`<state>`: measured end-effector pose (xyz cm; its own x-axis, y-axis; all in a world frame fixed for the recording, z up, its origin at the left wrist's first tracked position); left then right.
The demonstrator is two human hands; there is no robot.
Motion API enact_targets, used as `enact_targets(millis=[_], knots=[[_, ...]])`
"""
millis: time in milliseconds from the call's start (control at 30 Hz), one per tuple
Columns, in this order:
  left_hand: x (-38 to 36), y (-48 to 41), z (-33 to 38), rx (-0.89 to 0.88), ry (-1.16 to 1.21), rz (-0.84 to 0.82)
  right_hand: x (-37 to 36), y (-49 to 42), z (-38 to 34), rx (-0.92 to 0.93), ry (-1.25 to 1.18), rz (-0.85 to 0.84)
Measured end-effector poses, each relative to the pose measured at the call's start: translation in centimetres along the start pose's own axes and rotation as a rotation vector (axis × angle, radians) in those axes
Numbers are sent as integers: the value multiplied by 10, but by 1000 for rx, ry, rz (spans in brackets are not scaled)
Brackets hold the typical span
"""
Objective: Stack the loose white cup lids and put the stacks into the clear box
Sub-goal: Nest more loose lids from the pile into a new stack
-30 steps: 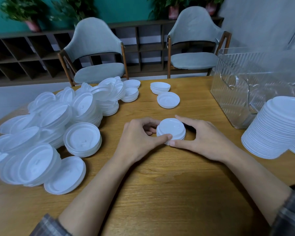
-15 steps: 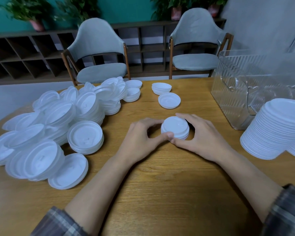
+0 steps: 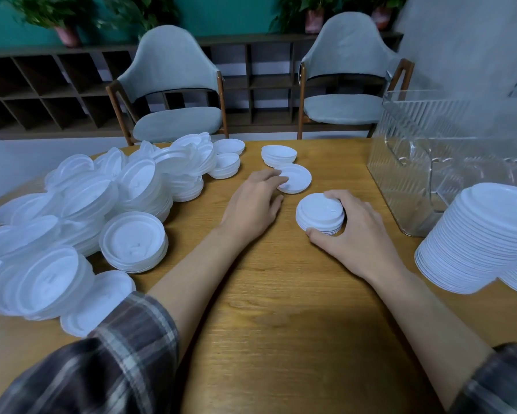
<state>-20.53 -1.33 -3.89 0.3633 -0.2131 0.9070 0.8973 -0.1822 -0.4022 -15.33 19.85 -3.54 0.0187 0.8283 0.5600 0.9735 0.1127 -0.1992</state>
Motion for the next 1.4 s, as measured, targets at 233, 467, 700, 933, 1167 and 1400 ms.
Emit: enact_targets(millis=[233, 467, 700, 933, 1167, 1400], knots=[[-13, -12, 2, 115, 67, 61, 0, -4, 2, 15, -26, -2], [6, 7, 6, 225, 385, 245, 0, -5, 1, 56, -42, 25], [19, 25, 12, 532, 902, 228, 1, -5, 0, 62, -80, 17], [12, 29, 24, 547, 983, 33, -1, -5, -1, 84, -88, -27], [12, 33, 39, 345, 597, 98, -2, -5, 1, 115, -84, -33], [11, 27, 41, 278, 502, 118, -4, -8, 2, 74, -33, -41]])
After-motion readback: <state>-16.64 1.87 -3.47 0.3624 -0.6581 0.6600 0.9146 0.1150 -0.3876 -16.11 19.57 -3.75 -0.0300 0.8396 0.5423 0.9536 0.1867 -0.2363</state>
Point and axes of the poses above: each hand's wrist, its own y-axis away from the middle knuckle, its own x-axis out of the back of the hand, z = x × y, the point moved 1 cm from there along -y, towards the middle knuckle, and after that the axes turned 14 degrees about -y, right-handed, at the moved point
